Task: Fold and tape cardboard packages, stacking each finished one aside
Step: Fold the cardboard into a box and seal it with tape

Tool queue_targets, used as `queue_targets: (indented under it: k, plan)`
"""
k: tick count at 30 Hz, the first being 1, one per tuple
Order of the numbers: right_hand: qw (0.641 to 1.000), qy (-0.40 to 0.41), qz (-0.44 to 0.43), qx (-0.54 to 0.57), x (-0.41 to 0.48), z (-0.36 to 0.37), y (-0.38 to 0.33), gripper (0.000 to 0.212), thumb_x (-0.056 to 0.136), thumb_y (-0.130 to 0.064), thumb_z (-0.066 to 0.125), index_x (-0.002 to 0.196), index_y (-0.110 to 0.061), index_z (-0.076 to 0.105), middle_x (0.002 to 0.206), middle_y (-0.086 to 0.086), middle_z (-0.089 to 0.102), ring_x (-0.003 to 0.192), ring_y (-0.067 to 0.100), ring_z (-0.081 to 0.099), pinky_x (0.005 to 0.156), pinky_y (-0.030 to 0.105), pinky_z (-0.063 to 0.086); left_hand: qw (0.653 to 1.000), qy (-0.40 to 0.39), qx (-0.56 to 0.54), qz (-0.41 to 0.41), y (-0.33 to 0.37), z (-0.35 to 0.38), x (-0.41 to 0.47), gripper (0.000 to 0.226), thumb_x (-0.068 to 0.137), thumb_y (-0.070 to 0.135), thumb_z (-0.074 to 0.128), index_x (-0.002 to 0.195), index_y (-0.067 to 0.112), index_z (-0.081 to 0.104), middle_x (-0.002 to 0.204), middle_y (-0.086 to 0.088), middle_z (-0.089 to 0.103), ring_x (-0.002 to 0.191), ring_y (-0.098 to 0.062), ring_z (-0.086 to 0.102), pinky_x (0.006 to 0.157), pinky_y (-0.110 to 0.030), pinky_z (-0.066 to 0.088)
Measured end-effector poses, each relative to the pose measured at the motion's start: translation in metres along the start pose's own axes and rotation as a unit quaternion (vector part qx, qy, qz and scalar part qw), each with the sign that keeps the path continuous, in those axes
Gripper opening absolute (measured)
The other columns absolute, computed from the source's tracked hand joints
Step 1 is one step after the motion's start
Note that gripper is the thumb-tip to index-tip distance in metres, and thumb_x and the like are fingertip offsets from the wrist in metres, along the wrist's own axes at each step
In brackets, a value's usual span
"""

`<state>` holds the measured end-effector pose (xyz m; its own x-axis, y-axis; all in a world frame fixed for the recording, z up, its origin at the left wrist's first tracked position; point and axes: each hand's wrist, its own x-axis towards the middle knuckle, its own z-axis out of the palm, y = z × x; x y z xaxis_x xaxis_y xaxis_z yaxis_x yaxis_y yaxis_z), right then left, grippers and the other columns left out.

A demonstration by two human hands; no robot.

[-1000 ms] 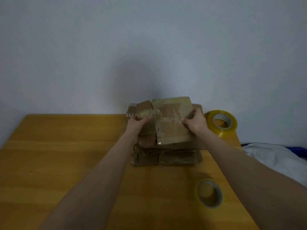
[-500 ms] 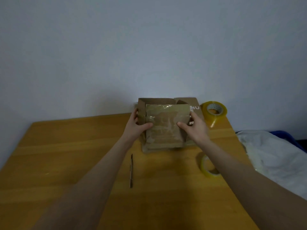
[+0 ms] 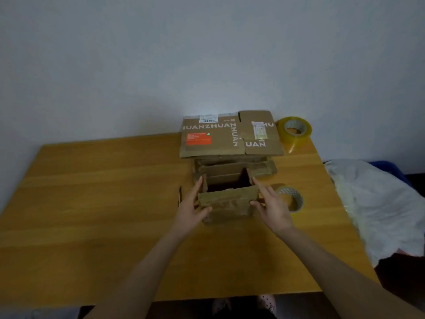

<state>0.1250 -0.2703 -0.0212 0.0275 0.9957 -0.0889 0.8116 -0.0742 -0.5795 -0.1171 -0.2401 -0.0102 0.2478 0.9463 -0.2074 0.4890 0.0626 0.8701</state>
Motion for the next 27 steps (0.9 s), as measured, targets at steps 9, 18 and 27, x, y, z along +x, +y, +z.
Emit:
queue_targets:
  k: [9, 18, 27]
  plan:
    - [0.994, -0.090, -0.060, -0.006, 0.001, -0.005, 0.024, 0.055, 0.098, -0.034, 0.050, 0.149, -0.034, 0.028, 0.130, -0.002, 0.045, 0.090, 0.018, 0.059, 0.073, 0.038, 0.052, 0.994, 0.073, 0.071, 0.045, -0.020, 0.010, -0.013, 0.058, 0.089, 0.019, 0.065, 0.140, 0.032, 0.040, 0.148, 0.007, 0.034, 0.120, 0.006, 0.042, 0.093, -0.009, 0.044]
    - [0.996, -0.041, 0.018, 0.080, 0.013, -0.007, 0.010, 0.035, 0.094, -0.042, 0.055, 0.116, -0.015, 0.059, 0.116, 0.004, 0.058, 0.099, 0.019, 0.060, 0.084, 0.038, 0.052, 0.986, 0.149, 0.064, -0.023, -0.007, 0.016, -0.007, 0.030, 0.089, 0.018, 0.065, 0.117, 0.008, 0.063, 0.127, 0.000, 0.058, 0.101, -0.010, 0.060, 0.073, -0.002, 0.044]
    - [0.996, -0.062, 0.069, 0.011, 0.026, -0.010, 0.000, 0.082, 0.090, -0.047, 0.059, 0.152, -0.033, 0.007, 0.145, 0.007, 0.042, 0.114, 0.031, 0.057, 0.086, 0.046, 0.052, 0.934, 0.058, 0.343, 0.080, 0.022, 0.007, 0.017, 0.097, 0.079, 0.029, 0.072, 0.153, 0.020, 0.009, 0.158, 0.000, 0.018, 0.146, -0.018, 0.014, 0.118, -0.038, 0.022]
